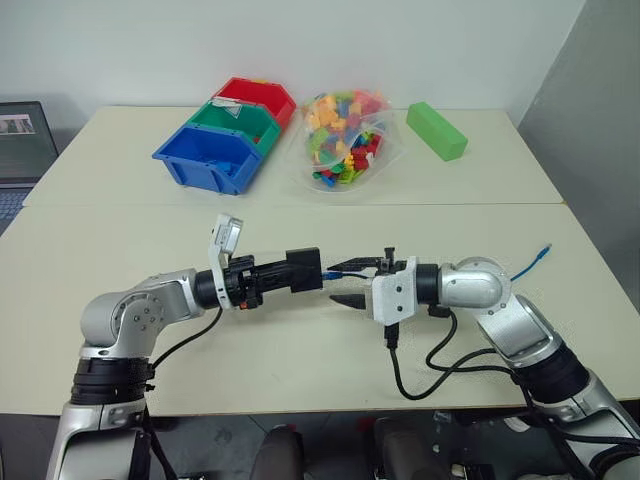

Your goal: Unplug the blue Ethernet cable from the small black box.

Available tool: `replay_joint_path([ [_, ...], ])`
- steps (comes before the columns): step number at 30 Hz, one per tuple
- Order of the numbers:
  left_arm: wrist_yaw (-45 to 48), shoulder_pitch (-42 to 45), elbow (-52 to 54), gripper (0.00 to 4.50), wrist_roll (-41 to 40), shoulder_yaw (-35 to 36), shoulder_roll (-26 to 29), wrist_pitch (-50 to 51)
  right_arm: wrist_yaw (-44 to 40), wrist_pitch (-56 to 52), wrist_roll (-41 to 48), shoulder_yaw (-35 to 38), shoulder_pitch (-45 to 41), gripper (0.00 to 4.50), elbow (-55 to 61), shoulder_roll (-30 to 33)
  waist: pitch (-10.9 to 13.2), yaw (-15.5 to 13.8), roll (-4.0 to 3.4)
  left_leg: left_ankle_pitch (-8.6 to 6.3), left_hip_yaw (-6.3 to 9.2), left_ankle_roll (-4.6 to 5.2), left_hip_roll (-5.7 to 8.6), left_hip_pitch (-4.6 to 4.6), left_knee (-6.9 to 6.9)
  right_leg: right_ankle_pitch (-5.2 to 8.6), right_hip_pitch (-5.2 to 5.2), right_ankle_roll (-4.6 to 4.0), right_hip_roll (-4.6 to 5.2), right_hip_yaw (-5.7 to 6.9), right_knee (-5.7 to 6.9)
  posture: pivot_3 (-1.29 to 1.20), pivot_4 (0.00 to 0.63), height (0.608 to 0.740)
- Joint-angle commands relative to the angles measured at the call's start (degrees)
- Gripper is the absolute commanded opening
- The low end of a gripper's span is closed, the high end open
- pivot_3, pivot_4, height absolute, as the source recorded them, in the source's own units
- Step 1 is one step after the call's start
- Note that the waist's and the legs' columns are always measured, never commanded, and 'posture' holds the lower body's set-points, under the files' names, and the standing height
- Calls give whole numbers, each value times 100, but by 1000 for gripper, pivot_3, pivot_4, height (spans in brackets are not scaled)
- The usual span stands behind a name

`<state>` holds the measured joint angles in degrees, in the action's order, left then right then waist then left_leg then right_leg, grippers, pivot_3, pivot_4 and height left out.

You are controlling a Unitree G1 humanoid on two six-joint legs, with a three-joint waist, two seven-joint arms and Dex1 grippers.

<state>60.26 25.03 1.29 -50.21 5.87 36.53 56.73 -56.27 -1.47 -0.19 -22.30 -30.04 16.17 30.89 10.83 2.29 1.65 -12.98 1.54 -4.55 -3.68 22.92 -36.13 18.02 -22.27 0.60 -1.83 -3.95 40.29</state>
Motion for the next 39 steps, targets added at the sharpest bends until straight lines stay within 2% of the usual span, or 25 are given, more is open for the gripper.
replay_joint_path([
  [1, 552, 164, 2, 786, 155, -166, 266, -238, -125, -1598, 1202, 550, 93, 2341, 602, -4, 0, -8, 0, 0, -1, 0, 1, 0, 0, 0, 0, 0, 0, -1, 0, 0, 150, 740],
  [8, 1047, 317, -28, 786, 209, -245, 400, -382, 263, -4170, 3059, 1315, 213, 2341, 549, -413, 0, -6, 0, 0, -1, 1, 0, 0, 1, 1, -1, 0, 0, 0, 1, 0, 150, 740],
  [13, 1098, 409, -22, 786, 149, -209, 401, -305, 707, -5295, 4037, 1751, 304, 2341, 236, -957, 0, 4, -1, -1, -3, 1, 0, 1, 2, 2, -2, 1, -1, -1, -1, 0, 150, 740],
  [20, 1102, 387, 38, 786, 110, -163, 420, -234, 1096, -5623, 4471, 1922, 254, 2341, 165, -1364, 1, 23, -1, -1, -3, 2, -1, 2, 3, 17, -6, 27, -2, -1, -1, 0, 150, 740],
  [37, 1047, 294, 135, 786, 55, -107, 447, -191, 1197, -5521, 4452, 1722, 200, 2341, 57, -1428, 1, 64, -1, -1, -3, 2, -1, 4, 4, 18, -6, 30, -3, -1, -4, 0, 150, 740],
  [39, 1054, 317, 88, 786, 61, -109, 443, -200, 1129, -5528, 4460, 1695, 183, 1975, 39, -1390, 1, 64, -1, -1, -3, 2, -1, 5, 5, 18, -6, 30, -3, -1, -4, 0, 150, 740],
])
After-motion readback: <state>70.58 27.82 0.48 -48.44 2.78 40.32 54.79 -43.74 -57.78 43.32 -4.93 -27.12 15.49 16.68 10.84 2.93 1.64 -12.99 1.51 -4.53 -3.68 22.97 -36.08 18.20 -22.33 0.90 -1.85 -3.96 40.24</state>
